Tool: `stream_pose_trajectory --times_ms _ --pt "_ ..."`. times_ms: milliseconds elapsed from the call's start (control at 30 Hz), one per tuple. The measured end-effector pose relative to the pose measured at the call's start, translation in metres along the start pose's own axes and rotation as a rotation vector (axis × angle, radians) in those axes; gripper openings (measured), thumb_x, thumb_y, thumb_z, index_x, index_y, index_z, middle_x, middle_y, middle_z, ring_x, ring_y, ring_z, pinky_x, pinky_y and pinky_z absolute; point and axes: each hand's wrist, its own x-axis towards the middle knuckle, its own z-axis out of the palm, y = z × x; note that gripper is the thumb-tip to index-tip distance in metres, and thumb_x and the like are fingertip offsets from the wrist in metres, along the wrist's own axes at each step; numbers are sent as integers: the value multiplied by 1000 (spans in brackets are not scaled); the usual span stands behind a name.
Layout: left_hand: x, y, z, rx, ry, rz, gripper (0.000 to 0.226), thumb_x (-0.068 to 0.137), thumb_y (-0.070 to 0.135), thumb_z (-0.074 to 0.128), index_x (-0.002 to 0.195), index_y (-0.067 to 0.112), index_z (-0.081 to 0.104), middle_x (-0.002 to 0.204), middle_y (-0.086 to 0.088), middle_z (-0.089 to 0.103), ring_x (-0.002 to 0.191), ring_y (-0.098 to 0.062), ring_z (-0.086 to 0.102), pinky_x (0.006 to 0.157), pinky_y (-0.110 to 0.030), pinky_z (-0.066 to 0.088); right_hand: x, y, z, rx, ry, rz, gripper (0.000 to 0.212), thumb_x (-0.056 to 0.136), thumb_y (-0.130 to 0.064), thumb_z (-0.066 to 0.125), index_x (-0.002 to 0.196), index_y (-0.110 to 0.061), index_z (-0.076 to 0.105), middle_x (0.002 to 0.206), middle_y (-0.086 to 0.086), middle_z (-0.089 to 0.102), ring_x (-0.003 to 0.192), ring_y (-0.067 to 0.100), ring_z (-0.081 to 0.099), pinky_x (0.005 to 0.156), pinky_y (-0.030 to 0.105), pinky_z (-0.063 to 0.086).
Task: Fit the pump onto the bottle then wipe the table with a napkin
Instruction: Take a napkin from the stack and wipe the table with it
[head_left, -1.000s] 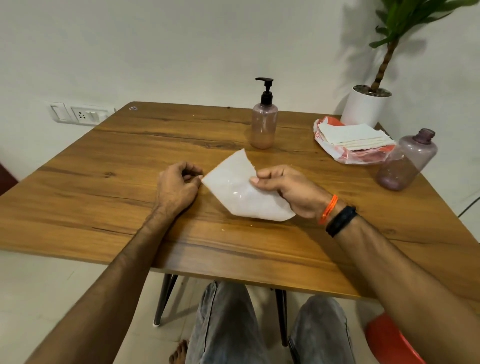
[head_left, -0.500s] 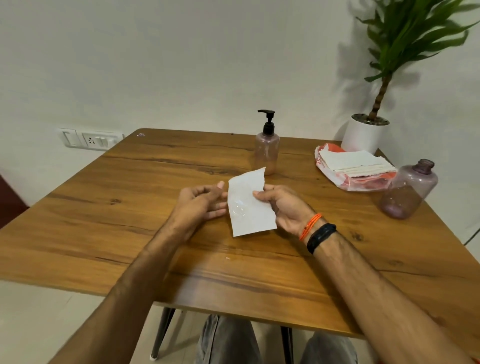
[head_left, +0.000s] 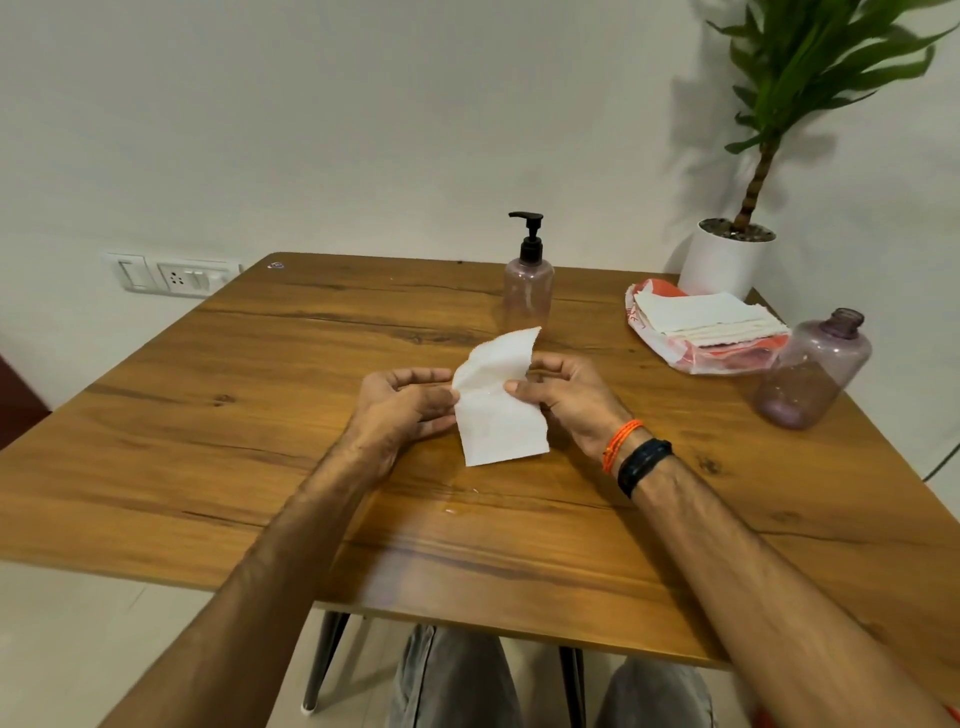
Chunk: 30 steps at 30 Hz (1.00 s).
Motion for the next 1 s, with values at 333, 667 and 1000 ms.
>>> stream_pose_trajectory --times_ms 333,667,1000 --pt "2 1 5 -77 -43 14 17 89 6 55 97 8 70 76 -4 74 63 -11 70 56 -23 58 -2 0 -4 -95 -28 -130 10 76 -9 68 74 -5 76 101 7 75 103 21 61 80 24 48" --pt "1 -2 9 11 -41 65 41 69 7 83 105 14 66 104 -11 72 96 -24 72 71 -32 58 1 6 -7 -75 -36 -77 42 77 -16 78 117 -15 66 113 8 69 105 20 66 87 31 55" --pt "5 -9 -16 305 29 253 33 78 17 78 108 21 65 100 5 73 96 -7 69 76 -21 57 10 -5 -3 -408 251 -153 21 87 -12 68 106 -16 72 101 -4 73 92 15 67 78 29 56"
